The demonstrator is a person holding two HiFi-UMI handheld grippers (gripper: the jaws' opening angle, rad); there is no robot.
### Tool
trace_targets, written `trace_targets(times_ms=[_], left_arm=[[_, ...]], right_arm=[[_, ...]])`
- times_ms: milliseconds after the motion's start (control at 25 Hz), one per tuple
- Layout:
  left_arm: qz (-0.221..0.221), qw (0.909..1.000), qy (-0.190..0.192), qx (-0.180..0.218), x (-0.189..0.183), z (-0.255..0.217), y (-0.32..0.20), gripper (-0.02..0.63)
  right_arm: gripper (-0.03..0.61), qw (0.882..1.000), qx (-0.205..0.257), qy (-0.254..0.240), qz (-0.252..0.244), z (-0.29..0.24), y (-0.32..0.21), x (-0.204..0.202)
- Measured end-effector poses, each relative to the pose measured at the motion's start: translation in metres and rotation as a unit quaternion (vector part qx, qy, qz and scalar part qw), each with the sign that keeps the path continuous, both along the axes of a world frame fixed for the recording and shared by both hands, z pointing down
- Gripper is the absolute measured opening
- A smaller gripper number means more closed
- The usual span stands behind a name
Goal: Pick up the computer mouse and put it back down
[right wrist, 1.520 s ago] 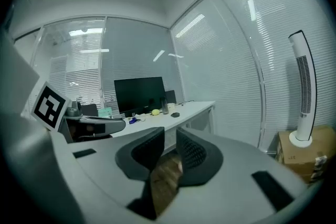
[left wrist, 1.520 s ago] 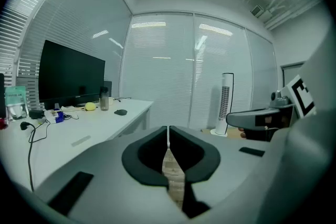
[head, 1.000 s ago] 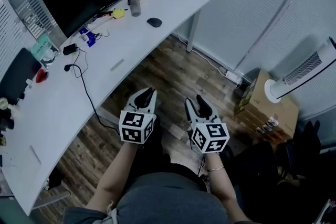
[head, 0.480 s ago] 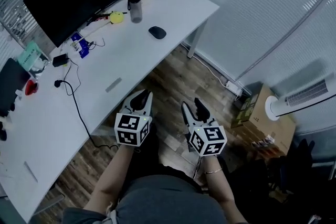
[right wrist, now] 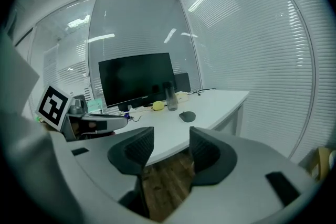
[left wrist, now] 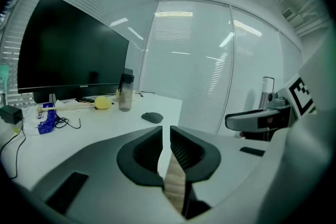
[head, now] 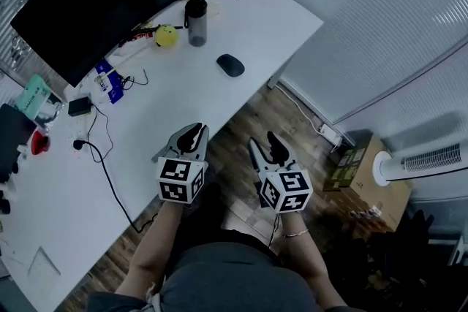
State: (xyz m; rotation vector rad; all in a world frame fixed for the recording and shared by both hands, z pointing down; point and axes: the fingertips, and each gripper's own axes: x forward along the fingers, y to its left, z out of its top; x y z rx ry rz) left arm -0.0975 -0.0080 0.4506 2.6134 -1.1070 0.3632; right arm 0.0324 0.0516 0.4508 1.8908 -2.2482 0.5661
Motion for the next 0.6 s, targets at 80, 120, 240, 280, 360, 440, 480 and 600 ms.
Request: trace_targets(times_ms=[80, 120, 240, 280, 360, 440, 480, 600], left_arm=[[-0.003, 1.0000, -0.001, -0.003, -0.002, 0.003, -0.013, 0.033], [-0.004, 1.0000, 0.000, -0.004, -0.004, 0.004, -0.018, 0.034], [-0.009, 0.9999, 0.007, -0.012, -0.010, 0.007, -0.030, 0.035], [-0.012, 0.9998, 0.009, -0.016, -0.013, 0.007, -0.034, 0.039], [-0.019, 0.9995, 0.013, -0.020, -0.018, 0.009, -0.041, 0.041], [-0.025, 0.9994, 0.014, -0.021, -0.023, 0.009, -0.048, 0.043], [-0.029, 0.9993, 0.015, -0.021, -0.025, 0.009, -0.052, 0.044], [-0.040, 0.9989, 0.013, -0.020, -0.031, 0.010, -0.062, 0.052]], right_arm=[[0.199, 1.000, 0.000, 0.005, -0.001, -0.001, -0.017, -0.001], [0.199, 1.000, 0.001, 0.008, -0.001, -0.001, -0.025, -0.001], [0.202, 1.000, 0.002, 0.019, -0.005, -0.004, -0.048, -0.004], [0.204, 1.000, 0.002, 0.023, -0.008, -0.004, -0.055, -0.006], [0.207, 0.999, 0.003, 0.032, -0.014, -0.006, -0.068, -0.007], [0.212, 0.999, 0.005, 0.040, -0.020, -0.007, -0.080, -0.008], [0.213, 0.999, 0.005, 0.043, -0.024, -0.008, -0.086, -0.009], [0.220, 0.998, 0.002, 0.051, -0.039, -0.007, -0.106, -0.008]])
